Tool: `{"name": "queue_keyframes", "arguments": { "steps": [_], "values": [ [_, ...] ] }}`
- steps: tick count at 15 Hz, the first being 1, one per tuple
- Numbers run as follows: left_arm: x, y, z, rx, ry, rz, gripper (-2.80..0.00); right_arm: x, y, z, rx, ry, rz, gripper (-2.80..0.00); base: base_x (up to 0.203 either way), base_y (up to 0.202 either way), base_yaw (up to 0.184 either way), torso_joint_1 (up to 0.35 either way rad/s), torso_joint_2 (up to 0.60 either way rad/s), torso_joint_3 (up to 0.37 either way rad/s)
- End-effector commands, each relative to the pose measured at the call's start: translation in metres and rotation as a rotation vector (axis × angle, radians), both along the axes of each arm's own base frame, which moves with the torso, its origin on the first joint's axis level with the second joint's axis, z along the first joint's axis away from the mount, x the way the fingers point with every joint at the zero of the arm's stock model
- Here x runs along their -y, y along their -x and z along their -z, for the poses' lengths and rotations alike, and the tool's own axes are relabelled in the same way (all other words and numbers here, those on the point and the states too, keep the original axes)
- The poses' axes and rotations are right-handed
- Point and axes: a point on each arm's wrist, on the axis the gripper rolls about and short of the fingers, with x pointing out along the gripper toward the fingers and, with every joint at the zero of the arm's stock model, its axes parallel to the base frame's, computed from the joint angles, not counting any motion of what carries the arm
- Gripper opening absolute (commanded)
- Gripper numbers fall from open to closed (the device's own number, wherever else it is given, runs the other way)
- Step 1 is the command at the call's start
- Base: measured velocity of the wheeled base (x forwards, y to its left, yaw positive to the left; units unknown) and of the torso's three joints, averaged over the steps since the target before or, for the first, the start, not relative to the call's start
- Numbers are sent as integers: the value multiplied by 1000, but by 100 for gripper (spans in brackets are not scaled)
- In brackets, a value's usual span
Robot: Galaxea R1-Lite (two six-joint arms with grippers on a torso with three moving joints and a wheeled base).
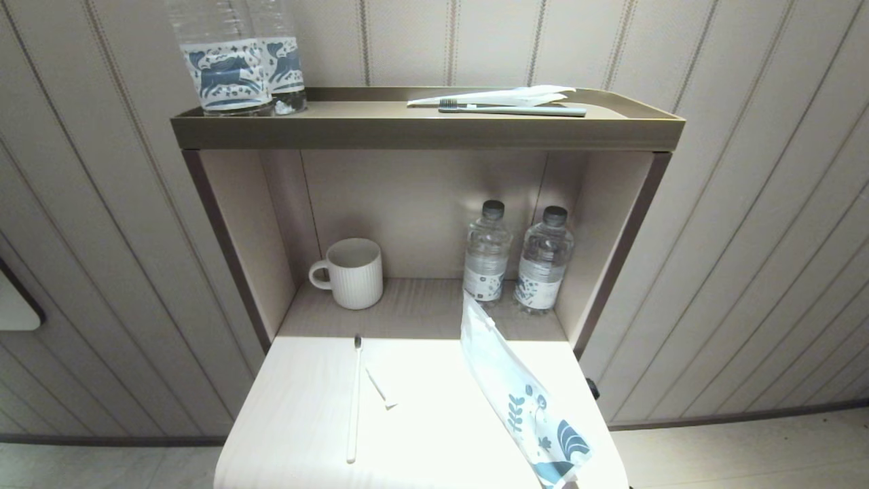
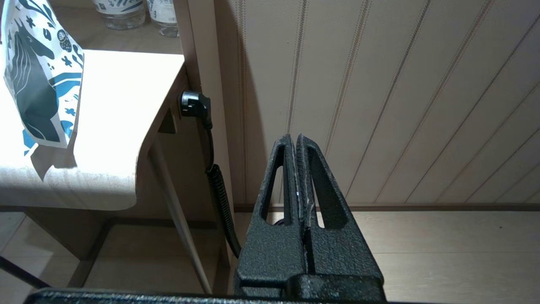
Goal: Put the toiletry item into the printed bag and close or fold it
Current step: Pick up the storage bag
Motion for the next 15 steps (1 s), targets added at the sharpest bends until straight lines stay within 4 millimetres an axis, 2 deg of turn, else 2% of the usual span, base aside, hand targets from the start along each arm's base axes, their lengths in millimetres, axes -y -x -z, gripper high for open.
{"name": "queue_keyframes", "arguments": {
  "steps": [1, 7, 11, 15],
  "values": [
    [0, 0, 0, -2, 0, 0, -280, 0, 0, 0, -1, 1, -1, -280, 0, 0, 0, 0, 0, 0],
    [0, 0, 0, 0, -2, 0, -280, -1, 5, -4, -58, 18, -30, -280, 0, 0, 0, 0, 0, 0],
    [0, 0, 0, -2, -2, 0, -280, -2, 27, -64, 7, 22, -110, -280, 0, 0, 0, 0, 0, 0],
    [0, 0, 0, -1, -2, 0, -280, -3, 10, -110, -87, 12, -137, -280, 0, 0, 0, 0, 0, 0]
  ]
}}
